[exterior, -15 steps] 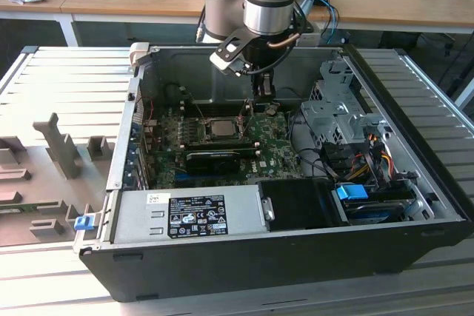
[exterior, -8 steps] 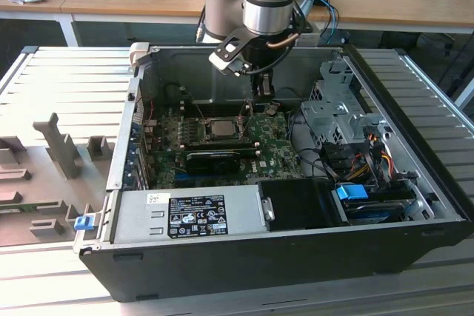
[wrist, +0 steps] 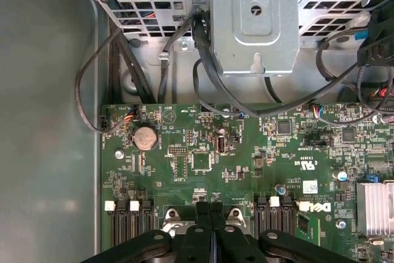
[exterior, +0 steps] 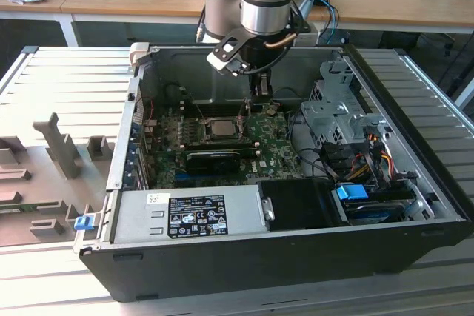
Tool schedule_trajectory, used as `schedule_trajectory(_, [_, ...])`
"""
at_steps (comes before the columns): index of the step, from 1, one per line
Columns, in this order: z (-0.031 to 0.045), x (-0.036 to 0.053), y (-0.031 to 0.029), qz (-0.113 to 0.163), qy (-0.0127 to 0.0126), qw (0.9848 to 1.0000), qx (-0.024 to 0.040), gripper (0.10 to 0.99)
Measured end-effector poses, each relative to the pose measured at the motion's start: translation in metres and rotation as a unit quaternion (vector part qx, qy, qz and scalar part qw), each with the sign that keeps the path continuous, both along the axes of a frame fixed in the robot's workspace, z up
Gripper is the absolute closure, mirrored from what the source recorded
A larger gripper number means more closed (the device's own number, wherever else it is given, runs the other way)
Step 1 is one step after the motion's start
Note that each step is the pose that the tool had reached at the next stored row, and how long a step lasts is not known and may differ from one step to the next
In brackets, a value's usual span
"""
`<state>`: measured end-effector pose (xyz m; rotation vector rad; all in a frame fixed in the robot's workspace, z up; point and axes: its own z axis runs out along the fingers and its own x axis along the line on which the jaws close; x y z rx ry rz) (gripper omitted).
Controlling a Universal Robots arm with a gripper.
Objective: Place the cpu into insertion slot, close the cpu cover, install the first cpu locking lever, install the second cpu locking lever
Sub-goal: 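Close the cpu cover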
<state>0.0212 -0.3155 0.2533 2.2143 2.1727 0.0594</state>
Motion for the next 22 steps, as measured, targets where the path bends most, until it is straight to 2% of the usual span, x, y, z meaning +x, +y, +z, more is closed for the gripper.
schedule_trajectory(17, [0.0, -0.0091, 0.0, 0.0, 0.0, 1.0, 0.0, 0.98])
schedule_trajectory(22, [0.0, -0.016, 0.0, 0.0, 0.0, 1.0, 0.0, 0.98])
